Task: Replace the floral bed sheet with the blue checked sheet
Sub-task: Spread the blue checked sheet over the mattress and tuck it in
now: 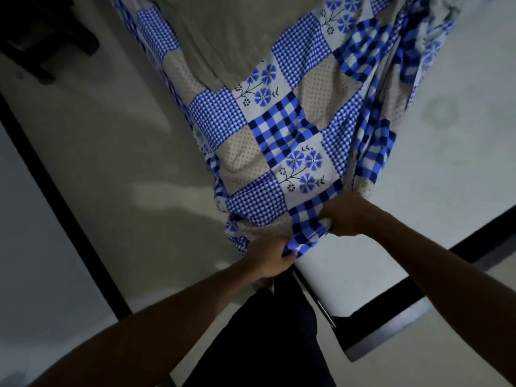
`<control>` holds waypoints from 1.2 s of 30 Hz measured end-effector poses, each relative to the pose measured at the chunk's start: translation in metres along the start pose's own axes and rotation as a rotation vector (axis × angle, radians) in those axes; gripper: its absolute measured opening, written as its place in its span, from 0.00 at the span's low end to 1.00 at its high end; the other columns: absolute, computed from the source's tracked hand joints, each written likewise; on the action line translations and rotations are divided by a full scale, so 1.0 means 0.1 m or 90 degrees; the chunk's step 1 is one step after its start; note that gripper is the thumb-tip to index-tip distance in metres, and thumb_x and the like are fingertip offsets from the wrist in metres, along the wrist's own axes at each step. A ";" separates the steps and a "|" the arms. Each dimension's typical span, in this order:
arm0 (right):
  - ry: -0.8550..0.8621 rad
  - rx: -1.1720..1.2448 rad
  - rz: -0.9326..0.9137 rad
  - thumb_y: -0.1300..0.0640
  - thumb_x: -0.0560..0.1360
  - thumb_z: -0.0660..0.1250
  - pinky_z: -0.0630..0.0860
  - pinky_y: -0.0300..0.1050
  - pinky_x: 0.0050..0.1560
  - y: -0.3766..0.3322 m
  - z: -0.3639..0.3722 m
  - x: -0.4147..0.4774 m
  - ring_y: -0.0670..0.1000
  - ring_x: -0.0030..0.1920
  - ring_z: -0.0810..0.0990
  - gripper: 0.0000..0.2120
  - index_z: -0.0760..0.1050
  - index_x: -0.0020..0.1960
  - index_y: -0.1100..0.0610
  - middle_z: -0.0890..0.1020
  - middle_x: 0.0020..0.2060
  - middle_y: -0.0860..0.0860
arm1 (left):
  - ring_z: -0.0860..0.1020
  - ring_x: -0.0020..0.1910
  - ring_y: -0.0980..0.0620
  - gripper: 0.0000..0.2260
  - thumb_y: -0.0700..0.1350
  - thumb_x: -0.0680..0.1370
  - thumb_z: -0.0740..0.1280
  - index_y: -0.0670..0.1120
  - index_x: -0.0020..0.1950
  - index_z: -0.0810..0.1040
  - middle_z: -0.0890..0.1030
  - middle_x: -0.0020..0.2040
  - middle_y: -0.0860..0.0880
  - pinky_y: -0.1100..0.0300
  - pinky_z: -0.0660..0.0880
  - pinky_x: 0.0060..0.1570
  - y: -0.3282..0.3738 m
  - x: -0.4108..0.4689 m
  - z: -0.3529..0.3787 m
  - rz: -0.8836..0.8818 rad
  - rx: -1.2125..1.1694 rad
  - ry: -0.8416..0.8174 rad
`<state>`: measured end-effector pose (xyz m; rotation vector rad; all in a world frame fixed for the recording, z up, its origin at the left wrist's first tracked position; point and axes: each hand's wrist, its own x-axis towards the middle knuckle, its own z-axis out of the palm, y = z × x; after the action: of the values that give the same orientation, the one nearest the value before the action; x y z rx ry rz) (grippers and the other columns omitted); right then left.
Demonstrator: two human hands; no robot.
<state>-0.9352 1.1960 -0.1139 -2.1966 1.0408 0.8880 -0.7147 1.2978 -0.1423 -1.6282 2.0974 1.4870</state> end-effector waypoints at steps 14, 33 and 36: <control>0.227 -0.022 -0.037 0.63 0.66 0.66 0.79 0.51 0.47 0.59 0.97 -0.75 0.60 0.50 0.82 0.16 0.83 0.52 0.53 0.83 0.47 0.53 | 0.79 0.51 0.44 0.14 0.49 0.73 0.68 0.44 0.55 0.77 0.79 0.53 0.45 0.57 0.73 0.47 0.55 0.14 0.95 -0.151 0.159 -0.182; 0.557 0.017 -0.243 0.45 0.79 0.55 0.75 0.52 0.47 1.09 0.48 -1.07 0.58 0.45 0.81 0.20 0.83 0.56 0.49 0.84 0.43 0.53 | 0.74 0.41 0.49 0.07 0.41 0.76 0.61 0.45 0.41 0.78 0.77 0.40 0.47 0.56 0.68 0.44 0.71 -0.37 0.84 -0.444 -0.270 0.654; 0.658 0.016 -0.082 0.45 0.79 0.54 0.68 0.56 0.55 0.82 0.27 -0.79 0.60 0.53 0.77 0.20 0.82 0.55 0.51 0.82 0.50 0.55 | 0.76 0.53 0.43 0.12 0.44 0.76 0.61 0.43 0.55 0.79 0.79 0.53 0.42 0.55 0.70 0.52 0.58 -0.29 0.72 -0.480 -0.122 0.825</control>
<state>-1.0485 1.2052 -0.0873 -2.6725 1.2723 -0.4139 -0.7808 1.3674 -0.1266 -3.4453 1.1466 0.3156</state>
